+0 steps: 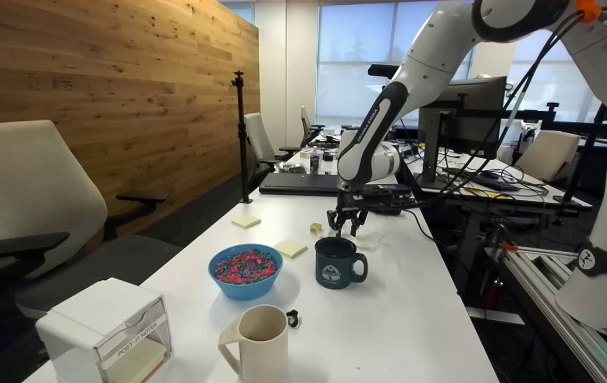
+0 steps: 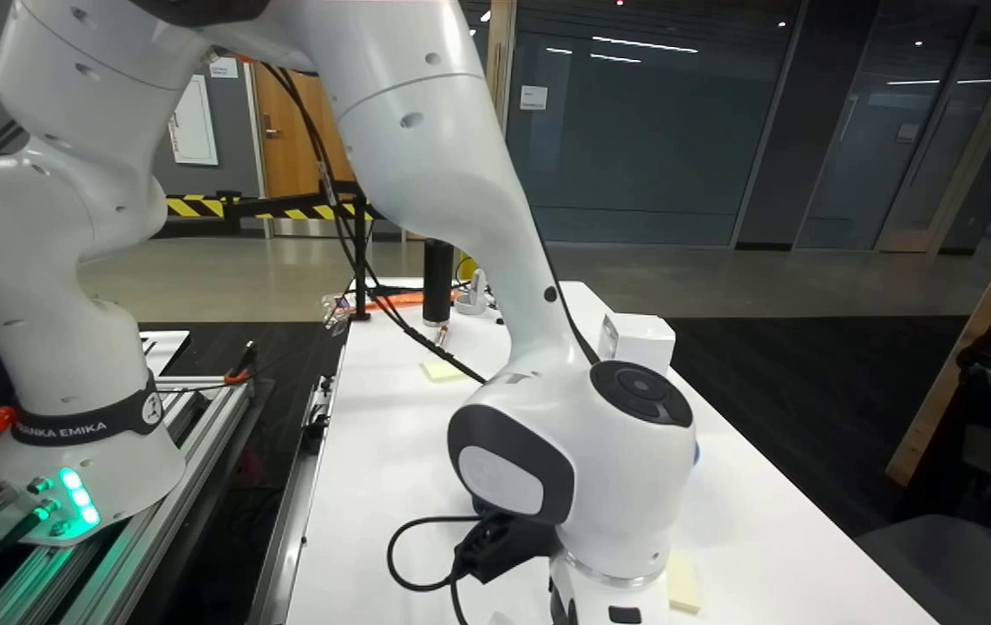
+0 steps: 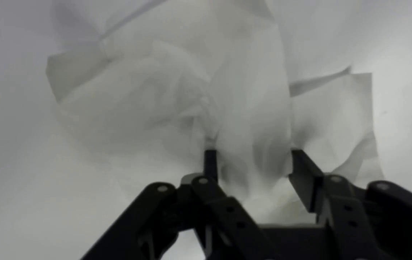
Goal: Use the paper towel to wipe the table
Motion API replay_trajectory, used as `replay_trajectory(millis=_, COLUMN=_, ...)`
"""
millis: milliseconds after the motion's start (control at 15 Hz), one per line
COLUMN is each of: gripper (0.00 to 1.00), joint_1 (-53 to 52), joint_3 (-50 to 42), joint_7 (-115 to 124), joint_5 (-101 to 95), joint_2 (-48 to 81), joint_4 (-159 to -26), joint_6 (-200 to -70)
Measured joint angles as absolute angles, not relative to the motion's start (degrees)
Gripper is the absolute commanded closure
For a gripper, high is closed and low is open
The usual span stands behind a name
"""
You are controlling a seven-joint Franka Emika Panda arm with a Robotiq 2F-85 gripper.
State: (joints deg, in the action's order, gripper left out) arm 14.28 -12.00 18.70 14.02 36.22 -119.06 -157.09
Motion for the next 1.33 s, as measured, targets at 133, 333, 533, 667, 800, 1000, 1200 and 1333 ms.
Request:
replay_trajectory(millis=133, gripper=0.90, joint_1=14.3, joint_3=-12.1, joint_7=18.8, joint_5=14.0, joint_2=36.2, joint_4=-118.7, joint_6=-157.1)
replay_trajectory(millis=333, gripper=1.00, joint_1=14.3, joint_3=-12.2, joint_7=19.1, joint_5=14.0, joint_2=36.4, joint_4=-118.2, joint_6=-157.1)
replay_trajectory(millis=533, gripper=1.00, joint_1=14.3, joint_3=-12.2, joint_7=19.3, joint_5=14.0, joint_2=36.6, joint_4=-117.9, joint_6=-157.1)
replay_trajectory(millis=667, gripper=1.00, joint_1=14.3, joint_3=-12.2, joint_7=19.7, joint_5=14.0, joint_2=36.6, joint_4=-117.8, joint_6=-157.1)
replay_trajectory(millis=800, gripper=1.00, joint_1=14.2, joint_3=-12.2, joint_7=19.8, joint_5=14.0, joint_2=36.7, joint_4=-117.8, joint_6=-157.1)
replay_trajectory(millis=1000, gripper=1.00, joint_1=13.8, joint_3=-12.2, joint_7=19.8, joint_5=14.0, joint_2=36.7, joint_4=-117.8, joint_6=-157.1)
replay_trajectory(millis=1200, gripper=1.00, joint_1=12.8, joint_3=-12.1, joint_7=19.6, joint_5=13.9, joint_2=36.6, joint_4=-117.9, joint_6=-157.1)
replay_trajectory(millis=1333, gripper=1.00, joint_1=11.8, joint_3=-12.1, joint_7=19.1, joint_5=13.7, joint_2=36.4, joint_4=-118.2, joint_6=-157.2)
